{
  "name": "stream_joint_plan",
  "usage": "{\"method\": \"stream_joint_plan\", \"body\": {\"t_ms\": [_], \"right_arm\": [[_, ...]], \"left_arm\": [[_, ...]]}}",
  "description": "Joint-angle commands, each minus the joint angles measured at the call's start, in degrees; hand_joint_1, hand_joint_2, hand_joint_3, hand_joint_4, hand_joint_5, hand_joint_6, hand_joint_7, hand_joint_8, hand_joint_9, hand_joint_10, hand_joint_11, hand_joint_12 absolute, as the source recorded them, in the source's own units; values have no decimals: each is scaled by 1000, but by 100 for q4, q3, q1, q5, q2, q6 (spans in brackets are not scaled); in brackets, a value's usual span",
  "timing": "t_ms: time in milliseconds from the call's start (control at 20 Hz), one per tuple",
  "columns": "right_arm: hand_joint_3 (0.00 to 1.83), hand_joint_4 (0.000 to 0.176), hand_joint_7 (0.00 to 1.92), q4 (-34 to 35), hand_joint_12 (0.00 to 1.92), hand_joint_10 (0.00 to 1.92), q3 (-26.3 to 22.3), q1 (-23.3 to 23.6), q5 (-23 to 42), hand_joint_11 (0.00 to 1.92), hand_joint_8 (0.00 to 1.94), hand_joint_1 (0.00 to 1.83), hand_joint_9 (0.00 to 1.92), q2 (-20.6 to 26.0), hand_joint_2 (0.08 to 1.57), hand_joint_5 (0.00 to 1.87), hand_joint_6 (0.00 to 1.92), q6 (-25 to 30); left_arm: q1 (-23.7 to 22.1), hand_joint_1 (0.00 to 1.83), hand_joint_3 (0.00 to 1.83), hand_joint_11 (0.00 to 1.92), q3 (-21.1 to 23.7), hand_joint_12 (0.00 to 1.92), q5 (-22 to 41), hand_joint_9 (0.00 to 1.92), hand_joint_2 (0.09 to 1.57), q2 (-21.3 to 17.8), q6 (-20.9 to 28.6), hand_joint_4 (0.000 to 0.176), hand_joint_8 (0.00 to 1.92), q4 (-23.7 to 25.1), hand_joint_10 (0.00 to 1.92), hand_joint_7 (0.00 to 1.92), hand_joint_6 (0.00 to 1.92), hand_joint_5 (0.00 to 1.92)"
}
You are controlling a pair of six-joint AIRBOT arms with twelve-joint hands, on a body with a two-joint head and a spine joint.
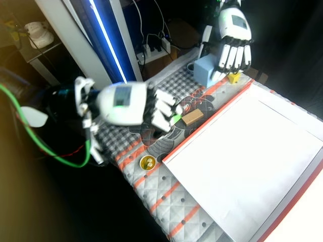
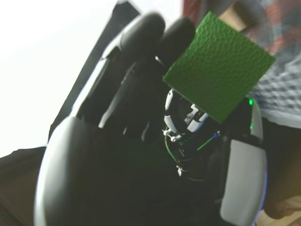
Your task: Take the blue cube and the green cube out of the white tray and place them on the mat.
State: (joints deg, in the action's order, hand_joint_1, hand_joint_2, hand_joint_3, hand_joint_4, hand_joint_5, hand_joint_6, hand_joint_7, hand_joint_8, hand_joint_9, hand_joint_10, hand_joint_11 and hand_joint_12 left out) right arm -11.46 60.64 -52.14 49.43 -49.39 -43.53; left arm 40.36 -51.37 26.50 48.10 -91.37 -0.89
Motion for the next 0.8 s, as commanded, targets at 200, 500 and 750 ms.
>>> {"method": "stream_joint_plan", "body": {"t_ms": [200,500,750], "right_arm": [[0,0,978,236,1039,197,33,-119,668,424,0,937,865,-73,1092,749,384,117],[0,63,205,278,491,4,32,-213,693,0,4,586,171,-99,952,144,3,273],[2,57,155,313,282,7,29,-318,929,0,6,628,106,-61,962,107,8,455]], "left_arm": [[-8,1205,3,67,-148,1662,578,375,1207,134,30,0,1569,-204,1344,701,916,918],[106,942,0,0,-272,1698,661,215,971,240,31,84,116,-512,1074,530,0,526],[140,908,0,0,-240,1579,847,143,946,203,37,104,27,-621,1062,483,0,426]]}}
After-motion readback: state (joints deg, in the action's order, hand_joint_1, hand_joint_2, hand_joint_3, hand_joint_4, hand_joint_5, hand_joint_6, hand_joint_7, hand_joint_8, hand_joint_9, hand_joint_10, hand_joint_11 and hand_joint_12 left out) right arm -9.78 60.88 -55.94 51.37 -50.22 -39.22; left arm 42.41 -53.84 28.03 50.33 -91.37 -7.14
